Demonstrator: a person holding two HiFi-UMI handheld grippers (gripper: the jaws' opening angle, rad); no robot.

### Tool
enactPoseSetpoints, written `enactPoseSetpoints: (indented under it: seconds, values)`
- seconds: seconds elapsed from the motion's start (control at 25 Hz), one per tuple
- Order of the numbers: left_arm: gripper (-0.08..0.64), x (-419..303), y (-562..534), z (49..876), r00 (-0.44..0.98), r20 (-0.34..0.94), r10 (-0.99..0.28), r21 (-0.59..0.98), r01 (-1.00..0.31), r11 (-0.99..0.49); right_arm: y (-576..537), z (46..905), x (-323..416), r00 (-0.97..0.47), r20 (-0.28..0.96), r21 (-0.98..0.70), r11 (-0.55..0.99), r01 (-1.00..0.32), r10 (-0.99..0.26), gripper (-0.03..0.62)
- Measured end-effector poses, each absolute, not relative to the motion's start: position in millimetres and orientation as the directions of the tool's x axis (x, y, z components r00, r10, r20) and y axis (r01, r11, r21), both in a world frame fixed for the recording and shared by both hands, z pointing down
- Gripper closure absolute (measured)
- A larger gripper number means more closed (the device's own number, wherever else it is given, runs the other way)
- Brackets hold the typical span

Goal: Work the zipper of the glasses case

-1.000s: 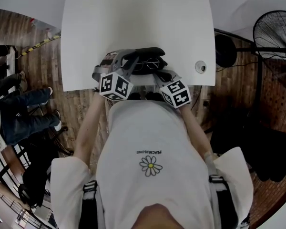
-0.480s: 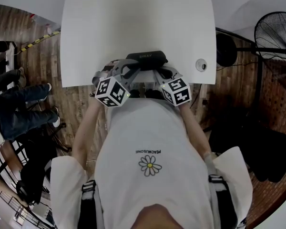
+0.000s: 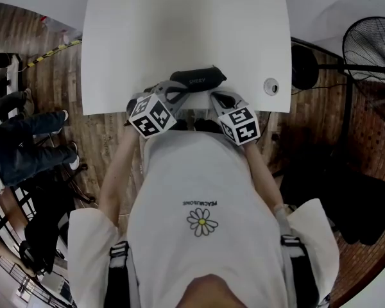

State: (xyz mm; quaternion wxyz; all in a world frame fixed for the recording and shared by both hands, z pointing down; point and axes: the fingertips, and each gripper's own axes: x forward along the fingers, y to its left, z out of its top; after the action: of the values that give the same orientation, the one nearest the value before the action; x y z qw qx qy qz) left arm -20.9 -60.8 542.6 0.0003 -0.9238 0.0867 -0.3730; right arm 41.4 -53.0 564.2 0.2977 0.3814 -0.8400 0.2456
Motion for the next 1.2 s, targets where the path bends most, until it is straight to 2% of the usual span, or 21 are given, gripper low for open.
enactPoseSetpoints:
  seconds: [0.32, 0.48, 1.2]
  values:
    - [0.541, -21.2, -59.9, 544.1, 0.711, 0.691, -0.131, -0.031, -0.151, -0.988, -90.4, 524.0, 60.7, -0.528, 0.618, -0.134, 0.584, -0.801, -0.582, 0.584]
    - [0.542, -20.2, -60.8, 543.2, 0.709, 0.692, -0.136, -0.04, -0.151, -0.988, -116.1, 531.3, 68.2, -0.495, 0.631, -0.091, 0.577, -0.812, -0.597, 0.584]
    - [0.543, -48.6, -113.0, 547.8, 0.622, 0.739, -0.261, -0.124, -0.254, -0.959, -96.4, 543.0, 33.7, -0.523, 0.726, -0.032, 0.737, -0.675, -0.447, 0.584]
